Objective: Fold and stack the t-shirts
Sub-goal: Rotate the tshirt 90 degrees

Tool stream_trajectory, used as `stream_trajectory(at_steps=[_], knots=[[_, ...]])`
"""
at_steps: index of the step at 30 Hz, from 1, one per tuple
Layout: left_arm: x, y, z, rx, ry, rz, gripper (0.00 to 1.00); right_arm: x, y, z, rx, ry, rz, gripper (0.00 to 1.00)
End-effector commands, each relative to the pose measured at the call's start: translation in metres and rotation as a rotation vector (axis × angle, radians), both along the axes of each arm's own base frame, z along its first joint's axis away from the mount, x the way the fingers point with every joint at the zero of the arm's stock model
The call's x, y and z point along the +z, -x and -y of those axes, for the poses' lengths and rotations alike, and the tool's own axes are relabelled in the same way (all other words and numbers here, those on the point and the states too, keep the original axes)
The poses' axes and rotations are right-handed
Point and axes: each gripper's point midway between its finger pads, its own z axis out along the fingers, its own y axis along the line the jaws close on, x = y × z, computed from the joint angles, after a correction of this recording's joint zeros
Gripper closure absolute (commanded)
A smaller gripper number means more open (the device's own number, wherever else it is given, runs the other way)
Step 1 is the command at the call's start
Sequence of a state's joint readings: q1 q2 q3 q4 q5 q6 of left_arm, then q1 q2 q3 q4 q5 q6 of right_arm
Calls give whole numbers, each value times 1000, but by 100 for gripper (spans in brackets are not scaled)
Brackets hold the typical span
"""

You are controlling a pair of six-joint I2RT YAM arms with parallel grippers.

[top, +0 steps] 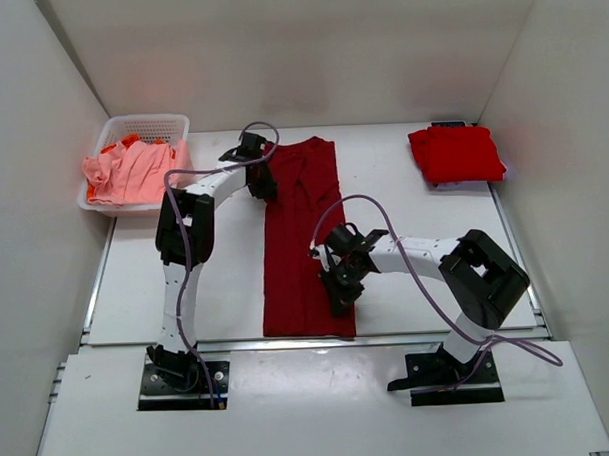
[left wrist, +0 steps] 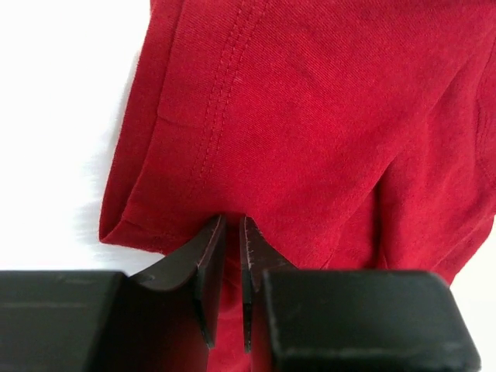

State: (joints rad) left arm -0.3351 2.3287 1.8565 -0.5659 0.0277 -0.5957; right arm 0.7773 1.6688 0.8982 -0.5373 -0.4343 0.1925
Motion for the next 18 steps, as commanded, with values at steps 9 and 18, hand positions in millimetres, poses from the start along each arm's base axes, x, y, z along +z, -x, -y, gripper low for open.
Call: stream_trajectory(at_steps=[9,18], knots=[[24,-34,2,-67,34,83,60,-9,-24,27,3,133,111,97],[109,-3,19,-182,141,136,46,75,-67,-22,-59,-29,284,68]])
